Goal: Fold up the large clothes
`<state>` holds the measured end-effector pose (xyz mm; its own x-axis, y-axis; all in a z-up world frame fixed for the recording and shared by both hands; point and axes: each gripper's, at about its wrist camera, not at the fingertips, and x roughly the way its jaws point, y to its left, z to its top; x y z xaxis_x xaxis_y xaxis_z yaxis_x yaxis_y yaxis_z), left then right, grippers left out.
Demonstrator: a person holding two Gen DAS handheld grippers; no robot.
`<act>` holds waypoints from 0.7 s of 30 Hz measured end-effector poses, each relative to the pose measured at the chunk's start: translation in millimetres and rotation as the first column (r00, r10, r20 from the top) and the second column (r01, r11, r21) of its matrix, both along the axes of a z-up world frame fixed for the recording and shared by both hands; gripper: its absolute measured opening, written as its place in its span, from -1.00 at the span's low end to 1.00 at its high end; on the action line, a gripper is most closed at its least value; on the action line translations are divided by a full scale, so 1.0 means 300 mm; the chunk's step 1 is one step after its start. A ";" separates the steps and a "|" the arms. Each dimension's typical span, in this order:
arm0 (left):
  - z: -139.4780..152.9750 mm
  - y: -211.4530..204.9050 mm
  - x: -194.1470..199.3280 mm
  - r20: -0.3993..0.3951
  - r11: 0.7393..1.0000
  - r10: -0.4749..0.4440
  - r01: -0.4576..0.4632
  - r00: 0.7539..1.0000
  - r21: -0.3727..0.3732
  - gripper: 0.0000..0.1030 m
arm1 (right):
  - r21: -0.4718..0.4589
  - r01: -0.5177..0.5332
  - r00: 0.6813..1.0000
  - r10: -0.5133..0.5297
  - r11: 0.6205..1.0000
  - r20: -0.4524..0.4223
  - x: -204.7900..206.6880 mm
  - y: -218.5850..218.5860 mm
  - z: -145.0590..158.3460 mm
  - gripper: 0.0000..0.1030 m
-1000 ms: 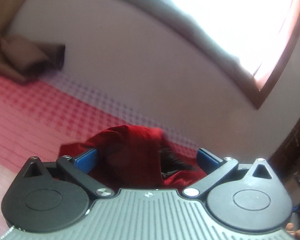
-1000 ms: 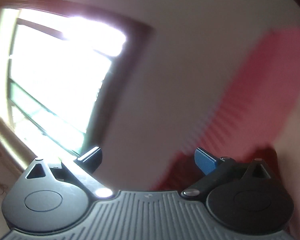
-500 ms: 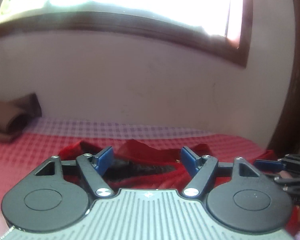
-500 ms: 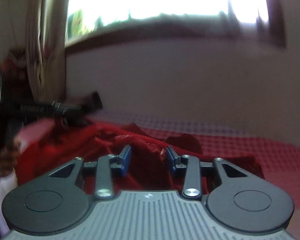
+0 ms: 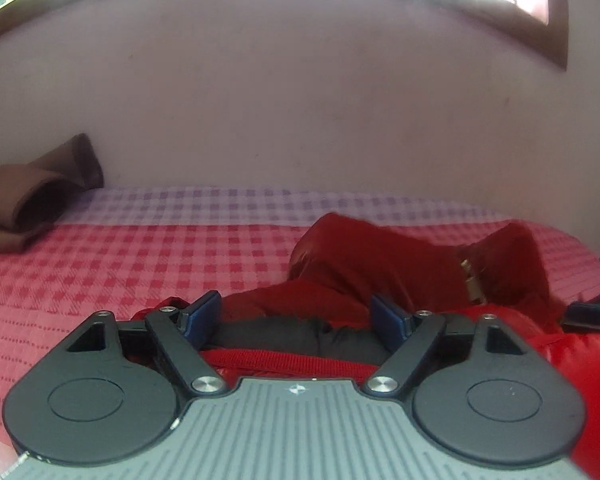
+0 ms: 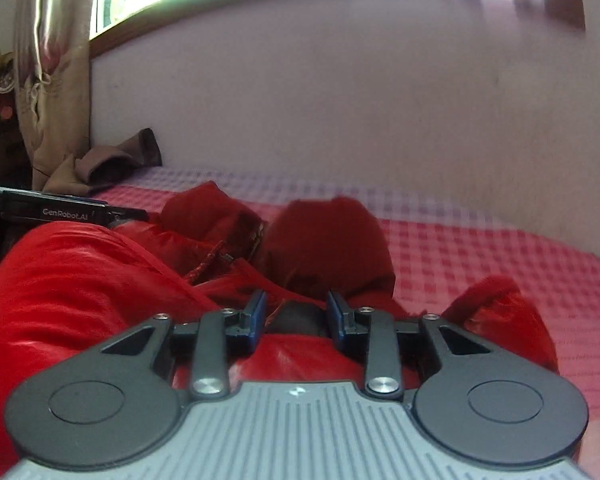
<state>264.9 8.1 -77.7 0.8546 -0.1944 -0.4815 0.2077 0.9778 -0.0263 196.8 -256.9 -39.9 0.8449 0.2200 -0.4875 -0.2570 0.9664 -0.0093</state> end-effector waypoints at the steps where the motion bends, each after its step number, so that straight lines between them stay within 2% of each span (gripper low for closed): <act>1: -0.008 0.004 0.004 -0.006 1.000 0.004 -0.004 1.000 -0.006 0.59 | 0.001 0.006 1.000 -0.006 1.000 0.001 0.004 0.005 -0.009 -0.40; 11: -0.042 0.008 0.018 -0.045 1.000 0.020 -0.021 0.999 -0.018 0.66 | -0.012 0.035 0.999 -0.035 0.999 -0.015 0.051 0.014 -0.059 -0.41; 21: -0.066 0.000 0.027 -0.063 0.999 0.032 -0.030 0.998 0.022 0.71 | -0.090 0.048 0.998 -0.052 0.995 -0.040 0.072 0.049 -0.089 -0.41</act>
<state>272.9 8.1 -97.5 0.8278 -0.1576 -0.5384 0.1759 0.9843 -0.0177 218.5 -242.3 -66.5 0.8319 0.1326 -0.5388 -0.2106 0.9738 -0.0857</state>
